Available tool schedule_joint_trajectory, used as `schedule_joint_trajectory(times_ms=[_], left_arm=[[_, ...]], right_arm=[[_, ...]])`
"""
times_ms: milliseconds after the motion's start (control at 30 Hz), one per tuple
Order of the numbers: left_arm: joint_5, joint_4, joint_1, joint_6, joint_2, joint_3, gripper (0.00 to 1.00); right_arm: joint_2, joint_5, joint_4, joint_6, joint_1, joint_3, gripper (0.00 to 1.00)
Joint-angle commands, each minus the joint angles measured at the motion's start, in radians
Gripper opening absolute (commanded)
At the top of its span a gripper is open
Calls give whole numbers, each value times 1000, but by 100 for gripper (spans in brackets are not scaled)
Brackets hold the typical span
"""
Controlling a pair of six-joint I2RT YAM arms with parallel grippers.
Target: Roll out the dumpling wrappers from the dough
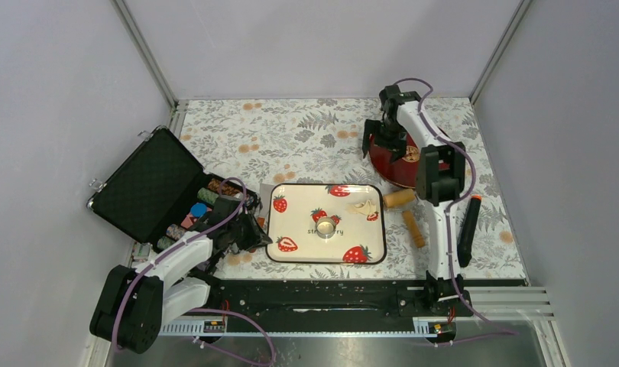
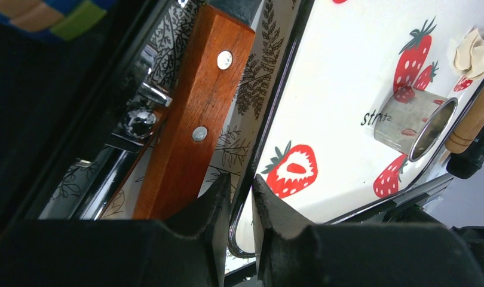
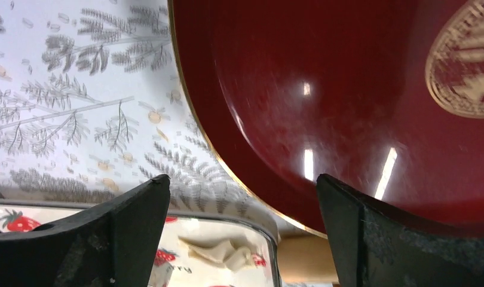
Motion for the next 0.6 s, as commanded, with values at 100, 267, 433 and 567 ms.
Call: schedule_joint_trajectory(times_ms=[100,267,433,567], left_arm=[[-28,6,-1,16,17,-23,20],[-27,5,-1,15,20,-21,20],[-25,-3,-2,18,19,-16,20],[-23,-3,-2,18,7,-19,20]], right_arm=[[164,-120,-183,24,9,242,100],[208,-189,-201,27,27,255,99],[206,-241,-195,20,74,222,99],[203,-294,-174,47,122,212,99]])
